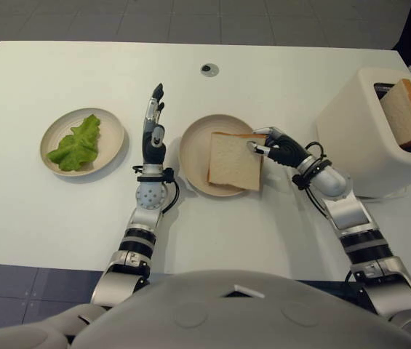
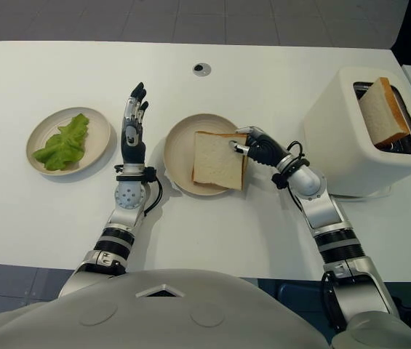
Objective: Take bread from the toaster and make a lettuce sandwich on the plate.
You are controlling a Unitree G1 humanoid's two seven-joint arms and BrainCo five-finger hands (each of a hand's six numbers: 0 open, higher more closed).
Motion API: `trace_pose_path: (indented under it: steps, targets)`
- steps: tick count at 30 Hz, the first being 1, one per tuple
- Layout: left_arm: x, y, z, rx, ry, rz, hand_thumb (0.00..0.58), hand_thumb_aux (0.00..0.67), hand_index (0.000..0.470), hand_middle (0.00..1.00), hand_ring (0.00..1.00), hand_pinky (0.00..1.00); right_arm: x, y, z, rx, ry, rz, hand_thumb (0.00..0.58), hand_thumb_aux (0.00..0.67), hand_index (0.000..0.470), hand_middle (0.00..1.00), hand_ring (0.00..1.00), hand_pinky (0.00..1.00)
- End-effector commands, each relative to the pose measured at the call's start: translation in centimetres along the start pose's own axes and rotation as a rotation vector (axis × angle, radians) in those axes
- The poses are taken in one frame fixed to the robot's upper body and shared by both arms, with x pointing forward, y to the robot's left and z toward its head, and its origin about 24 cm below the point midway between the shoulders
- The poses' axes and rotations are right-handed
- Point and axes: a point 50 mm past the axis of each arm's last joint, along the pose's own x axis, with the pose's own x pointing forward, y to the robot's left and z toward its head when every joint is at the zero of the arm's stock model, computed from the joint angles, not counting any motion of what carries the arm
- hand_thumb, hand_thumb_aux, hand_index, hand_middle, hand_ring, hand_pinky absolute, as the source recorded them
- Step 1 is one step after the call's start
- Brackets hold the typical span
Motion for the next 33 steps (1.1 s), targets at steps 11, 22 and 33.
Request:
trace_pose_path:
  steps: [11, 22, 33]
  targets:
    - [-0.2, -1.1, -1.2, 0.019, 0.052, -0.132, 0.0, 0.0, 0.0, 0.0, 0.0, 0.0, 2.8, 0.1, 1.7, -0.119, -0.015, -0.018, 0.58, 0.67, 0.47, 1.0, 1.0, 1.0]
    - [-0.6, -2.0, -1.9, 0.011, 0.087, -0.208, 0.0, 0.0, 0.0, 0.0, 0.0, 0.0, 4.8, 0.3, 2.1, -0.231, 0.004, -0.003, 0.58, 0.67, 0.47, 0.99, 0.99, 0.99]
    - [0.3, 1.6, 1.4, 0.159, -0.044, -0.193, 0.0, 0.0, 0.0, 0.0, 0.0, 0.0, 2.3, -0.4, 0.6, -0.344, 0.064, -0.052, 0.0, 0.0, 0.0, 0.67, 0.67, 0.67]
